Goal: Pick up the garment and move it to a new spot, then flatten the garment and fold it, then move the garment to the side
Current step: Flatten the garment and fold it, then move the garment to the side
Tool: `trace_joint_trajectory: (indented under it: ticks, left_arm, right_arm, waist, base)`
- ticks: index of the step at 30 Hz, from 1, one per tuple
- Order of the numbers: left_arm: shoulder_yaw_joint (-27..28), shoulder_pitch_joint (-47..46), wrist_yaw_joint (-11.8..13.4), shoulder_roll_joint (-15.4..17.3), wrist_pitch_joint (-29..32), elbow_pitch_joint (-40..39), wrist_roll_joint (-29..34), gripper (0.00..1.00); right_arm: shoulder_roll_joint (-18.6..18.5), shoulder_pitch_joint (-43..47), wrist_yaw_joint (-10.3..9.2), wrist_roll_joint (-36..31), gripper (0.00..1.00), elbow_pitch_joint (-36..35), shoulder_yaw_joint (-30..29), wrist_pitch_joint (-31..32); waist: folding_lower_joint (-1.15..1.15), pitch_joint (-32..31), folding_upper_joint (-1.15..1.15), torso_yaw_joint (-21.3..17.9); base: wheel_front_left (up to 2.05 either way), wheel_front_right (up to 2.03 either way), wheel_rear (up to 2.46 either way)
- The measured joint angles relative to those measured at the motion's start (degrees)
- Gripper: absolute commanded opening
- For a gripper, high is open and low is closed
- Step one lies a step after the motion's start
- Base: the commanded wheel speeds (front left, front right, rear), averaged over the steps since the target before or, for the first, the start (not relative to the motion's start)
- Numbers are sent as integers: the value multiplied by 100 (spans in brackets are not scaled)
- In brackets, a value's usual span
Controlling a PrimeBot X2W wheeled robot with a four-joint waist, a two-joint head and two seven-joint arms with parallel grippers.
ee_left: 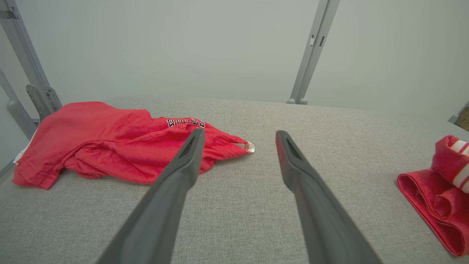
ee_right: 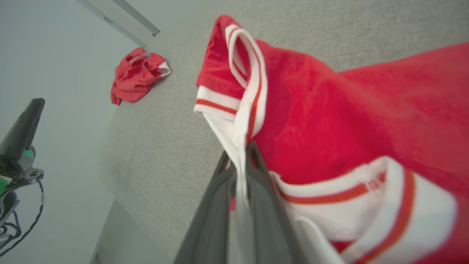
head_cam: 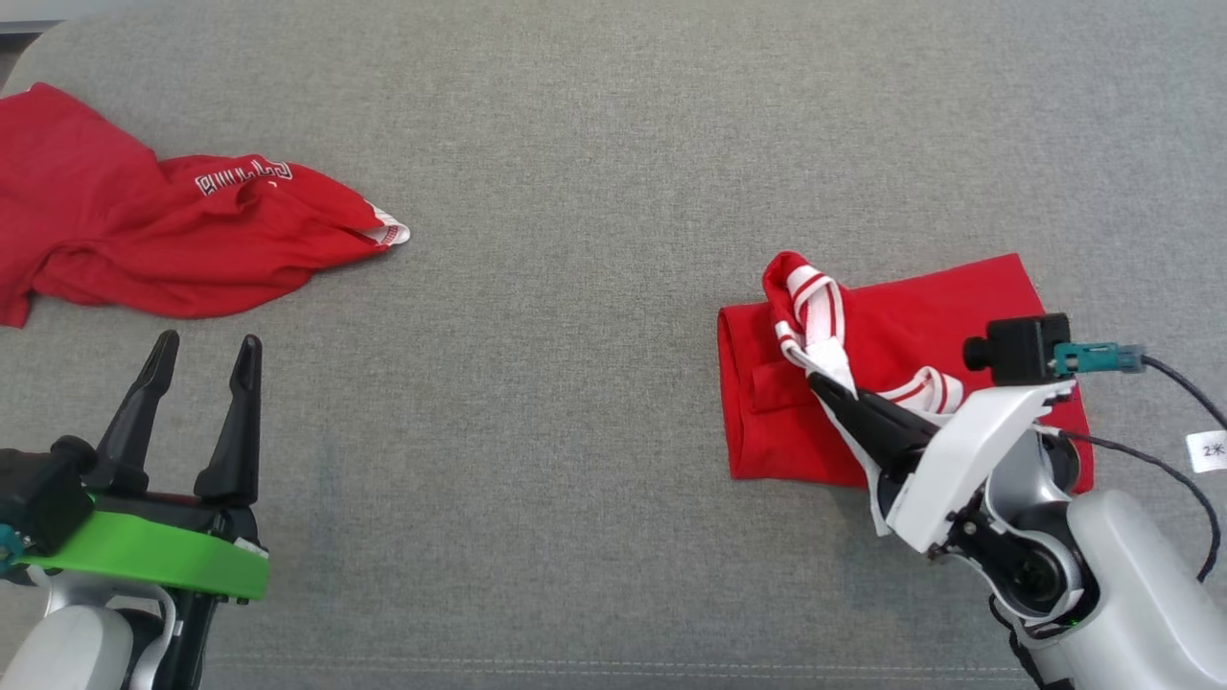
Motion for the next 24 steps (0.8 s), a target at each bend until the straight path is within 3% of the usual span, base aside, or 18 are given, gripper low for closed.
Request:
trace_joint_trajectory:
  ticks: [3, 4, 5, 6, 10, 14, 17, 24]
  left_arm:
    - [-5, 3, -55, -122, 0, 30, 9, 100]
    - [-12, 4, -78, -178, 0, 35, 24, 100]
    - [-14, 10, -93, -207, 0, 38, 29, 100]
    - [-7, 14, -93, -218, 0, 48, 30, 100]
    - [126, 68, -94, -232, 0, 53, 63, 100]
    - [198, 216, -101, -232, 0, 57, 133, 100]
    - [245, 282, -123, -231, 0, 51, 147, 100]
    - [298, 288, -202, -223, 0, -55, 233, 100]
  right_arm:
    - [181, -51, -48, -207, 0, 216, 120, -179]
    - [226, -104, -45, -264, 28, 289, 191, -219]
    - [250, -162, -26, -332, 49, 314, 308, -245]
    - [326, -230, -3, -374, 100, 325, 411, -298]
    - [847, -432, 37, -382, 100, 281, 648, -573]
    - [887, -457, 56, -352, 100, 136, 485, -870]
    - [616, -449, 18, -392, 100, 112, 115, -1044]
    - [-187, -68, -359, -550, 100, 535, -811, -1196]
  waist:
    - [0, -20, 0, 17]
    - [0, -31, 0, 23]
    - [0, -44, 0, 28]
    - [0, -56, 0, 31]
    - [0, -74, 0, -15]
    - [0, -79, 0, -94]
    - [0, -87, 0, -169]
    - [0, -63, 0, -339]
  base:
    - [0, 0, 0]
    - [0, 0, 0]
    - [0, 0, 0]
    - [0, 0, 0]
    - [0, 0, 0]
    - [0, 0, 0]
    - [0, 0, 0]
    - [0, 0, 0]
